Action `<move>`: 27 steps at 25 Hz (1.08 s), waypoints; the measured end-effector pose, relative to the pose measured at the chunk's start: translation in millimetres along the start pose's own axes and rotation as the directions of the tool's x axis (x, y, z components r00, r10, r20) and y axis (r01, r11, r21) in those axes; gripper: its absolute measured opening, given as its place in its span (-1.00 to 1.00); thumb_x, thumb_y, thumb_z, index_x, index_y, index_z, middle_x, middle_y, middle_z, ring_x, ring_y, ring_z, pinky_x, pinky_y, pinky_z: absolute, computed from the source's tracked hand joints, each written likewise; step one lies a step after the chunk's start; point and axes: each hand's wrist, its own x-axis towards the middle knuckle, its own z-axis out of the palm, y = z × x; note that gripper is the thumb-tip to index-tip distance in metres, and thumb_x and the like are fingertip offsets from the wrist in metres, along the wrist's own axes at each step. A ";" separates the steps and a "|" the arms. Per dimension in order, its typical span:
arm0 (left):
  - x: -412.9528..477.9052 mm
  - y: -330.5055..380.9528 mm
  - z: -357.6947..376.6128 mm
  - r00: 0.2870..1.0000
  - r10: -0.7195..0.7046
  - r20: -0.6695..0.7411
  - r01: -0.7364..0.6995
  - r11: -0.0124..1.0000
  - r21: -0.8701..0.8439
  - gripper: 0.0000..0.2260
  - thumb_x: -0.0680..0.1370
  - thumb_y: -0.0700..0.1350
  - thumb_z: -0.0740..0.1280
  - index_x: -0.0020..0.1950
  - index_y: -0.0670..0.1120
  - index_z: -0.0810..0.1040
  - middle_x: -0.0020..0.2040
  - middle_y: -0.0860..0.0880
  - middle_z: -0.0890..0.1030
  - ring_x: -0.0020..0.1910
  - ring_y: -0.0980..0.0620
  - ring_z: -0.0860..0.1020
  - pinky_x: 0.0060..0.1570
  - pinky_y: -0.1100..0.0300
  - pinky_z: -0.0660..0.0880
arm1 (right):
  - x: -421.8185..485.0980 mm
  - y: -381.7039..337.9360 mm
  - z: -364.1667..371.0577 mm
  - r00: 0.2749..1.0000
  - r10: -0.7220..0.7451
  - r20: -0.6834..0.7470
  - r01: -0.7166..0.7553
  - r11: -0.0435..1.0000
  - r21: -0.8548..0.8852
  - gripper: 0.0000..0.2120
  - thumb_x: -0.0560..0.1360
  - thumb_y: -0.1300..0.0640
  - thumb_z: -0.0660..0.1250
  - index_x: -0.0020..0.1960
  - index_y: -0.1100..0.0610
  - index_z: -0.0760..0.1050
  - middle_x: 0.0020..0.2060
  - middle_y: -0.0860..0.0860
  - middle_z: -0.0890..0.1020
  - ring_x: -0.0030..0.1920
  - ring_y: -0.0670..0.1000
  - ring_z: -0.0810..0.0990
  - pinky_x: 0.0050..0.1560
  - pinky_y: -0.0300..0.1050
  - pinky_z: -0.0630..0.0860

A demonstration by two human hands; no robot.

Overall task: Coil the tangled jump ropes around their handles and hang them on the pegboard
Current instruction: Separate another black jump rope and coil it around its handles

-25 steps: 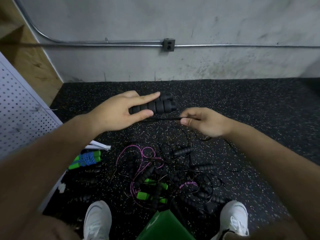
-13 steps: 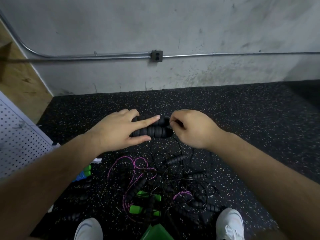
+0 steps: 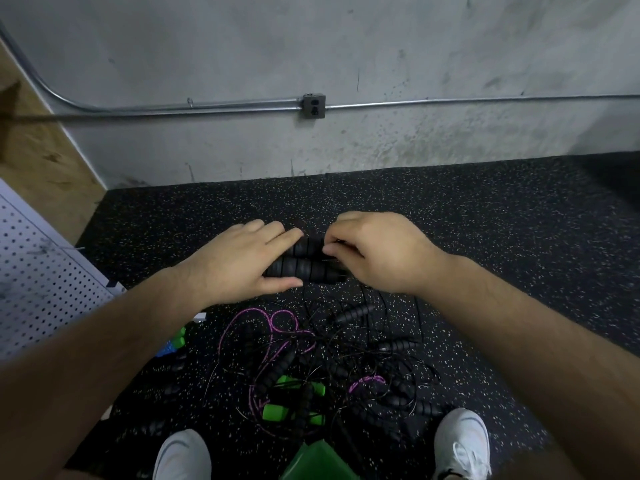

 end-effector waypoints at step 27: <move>-9.1 -38.1 -6.2 0.952 -0.273 -0.138 0.300 0.921 0.248 -0.34 0.52 0.32 0.23 0.49 -0.07 0.39 0.10 -0.16 0.56 0.03 -0.18 0.51 -0.06 -0.05 0.46 | -15.8 -66.8 -25.3 0.860 0.238 0.451 -0.372 0.898 0.236 -0.67 0.69 -0.09 0.10 -0.11 0.08 0.44 -0.30 -0.06 0.52 -0.37 -0.10 0.46 -0.37 -0.19 0.34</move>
